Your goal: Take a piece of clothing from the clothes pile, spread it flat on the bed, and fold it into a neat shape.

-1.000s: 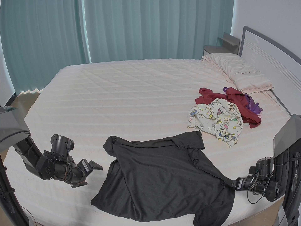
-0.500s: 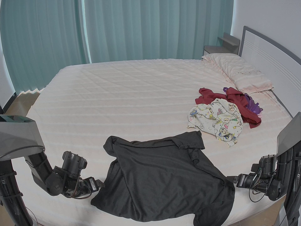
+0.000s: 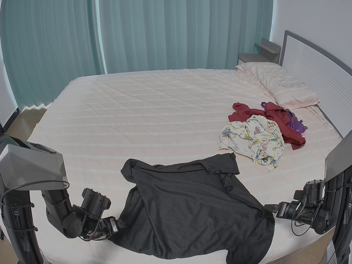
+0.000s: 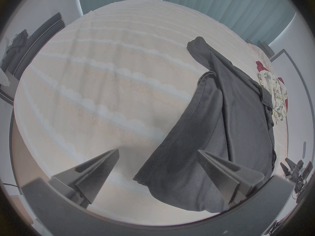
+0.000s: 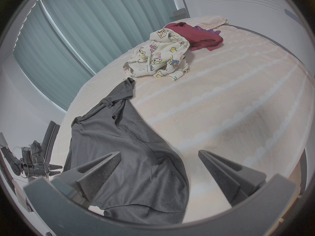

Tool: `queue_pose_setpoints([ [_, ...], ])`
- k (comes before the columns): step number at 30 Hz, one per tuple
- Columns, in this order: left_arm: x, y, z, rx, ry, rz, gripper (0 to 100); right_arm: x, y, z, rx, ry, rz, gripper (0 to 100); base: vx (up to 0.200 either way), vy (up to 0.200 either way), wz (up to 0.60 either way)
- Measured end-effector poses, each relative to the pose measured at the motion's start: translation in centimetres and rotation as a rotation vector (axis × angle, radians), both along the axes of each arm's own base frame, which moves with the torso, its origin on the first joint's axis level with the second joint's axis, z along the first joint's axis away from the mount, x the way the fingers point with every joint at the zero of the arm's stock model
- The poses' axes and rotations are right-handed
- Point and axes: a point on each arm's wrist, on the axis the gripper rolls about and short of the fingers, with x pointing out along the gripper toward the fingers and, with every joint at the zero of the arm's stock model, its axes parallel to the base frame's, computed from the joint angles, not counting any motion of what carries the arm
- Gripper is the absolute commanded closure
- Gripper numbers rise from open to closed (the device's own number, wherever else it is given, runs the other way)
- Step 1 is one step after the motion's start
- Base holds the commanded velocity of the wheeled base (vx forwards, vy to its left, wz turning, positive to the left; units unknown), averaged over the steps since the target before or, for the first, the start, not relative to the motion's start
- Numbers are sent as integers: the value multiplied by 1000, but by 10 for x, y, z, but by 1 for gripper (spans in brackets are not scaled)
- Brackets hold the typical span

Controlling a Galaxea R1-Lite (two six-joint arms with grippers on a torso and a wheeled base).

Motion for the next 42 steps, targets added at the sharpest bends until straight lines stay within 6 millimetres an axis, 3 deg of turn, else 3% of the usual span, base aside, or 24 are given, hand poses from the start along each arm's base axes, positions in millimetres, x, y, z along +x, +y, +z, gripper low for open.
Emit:
queue_pose_setpoints([
  [9,-6,-4,-4,28,18,-24,0,0,1,1,1,-6,6,0,0,0,0],
  [10,-7,-5,-4,37,19,-28,100,0,1,2,1,-7,7,0,0,0,0],
  [25,-25,-7,-7,122,68,-66,100,0,15,3,3,-16,65,0,0,0,0],
  [35,-62,10,19,165,260,-151,100,12,30,10,21,-87,94,0,0,0,0],
  [42,-84,13,24,130,340,-205,100,20,34,10,26,-115,99,0,0,0,0],
])
